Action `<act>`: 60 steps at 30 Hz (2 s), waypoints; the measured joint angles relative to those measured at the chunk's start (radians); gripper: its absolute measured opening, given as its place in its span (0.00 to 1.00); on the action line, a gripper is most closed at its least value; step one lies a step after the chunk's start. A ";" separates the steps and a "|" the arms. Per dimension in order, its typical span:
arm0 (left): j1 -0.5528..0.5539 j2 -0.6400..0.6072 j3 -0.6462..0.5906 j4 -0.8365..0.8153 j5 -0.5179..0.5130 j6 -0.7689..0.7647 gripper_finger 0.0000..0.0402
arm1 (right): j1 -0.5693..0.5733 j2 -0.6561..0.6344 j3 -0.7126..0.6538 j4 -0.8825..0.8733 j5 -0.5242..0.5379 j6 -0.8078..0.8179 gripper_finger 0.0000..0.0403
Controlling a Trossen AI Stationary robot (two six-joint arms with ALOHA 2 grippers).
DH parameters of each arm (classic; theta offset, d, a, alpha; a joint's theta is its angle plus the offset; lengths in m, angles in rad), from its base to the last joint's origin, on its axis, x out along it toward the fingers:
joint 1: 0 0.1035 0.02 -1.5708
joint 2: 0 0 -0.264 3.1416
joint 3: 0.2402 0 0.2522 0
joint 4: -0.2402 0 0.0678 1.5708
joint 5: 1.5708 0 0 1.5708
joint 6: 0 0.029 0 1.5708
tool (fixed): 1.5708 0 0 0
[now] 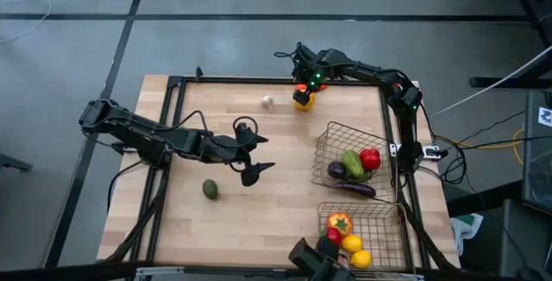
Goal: Sort produce into baskets
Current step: Put the yellow bell pepper into the top wire basket
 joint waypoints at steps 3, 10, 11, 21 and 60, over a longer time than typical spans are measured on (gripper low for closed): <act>0.000 0.000 0.000 0.000 0.000 0.000 0.98 | 0.000 0.005 0.000 -0.001 -0.014 0.002 0.96; 0.000 0.000 0.000 -0.022 0.000 0.000 0.98 | 0.000 0.019 0.000 -0.031 0.007 -0.002 0.98; 0.000 0.000 0.000 -0.028 0.000 -0.001 0.98 | -0.004 0.018 0.000 -0.030 0.000 -0.001 0.99; 0.000 0.000 0.000 -0.049 0.000 0.000 0.98 | -0.005 0.018 0.000 -0.060 -0.034 0.012 0.99; 0.000 0.000 0.000 -0.073 0.000 0.000 0.98 | 0.021 -0.018 0.002 0.005 -0.152 0.283 0.98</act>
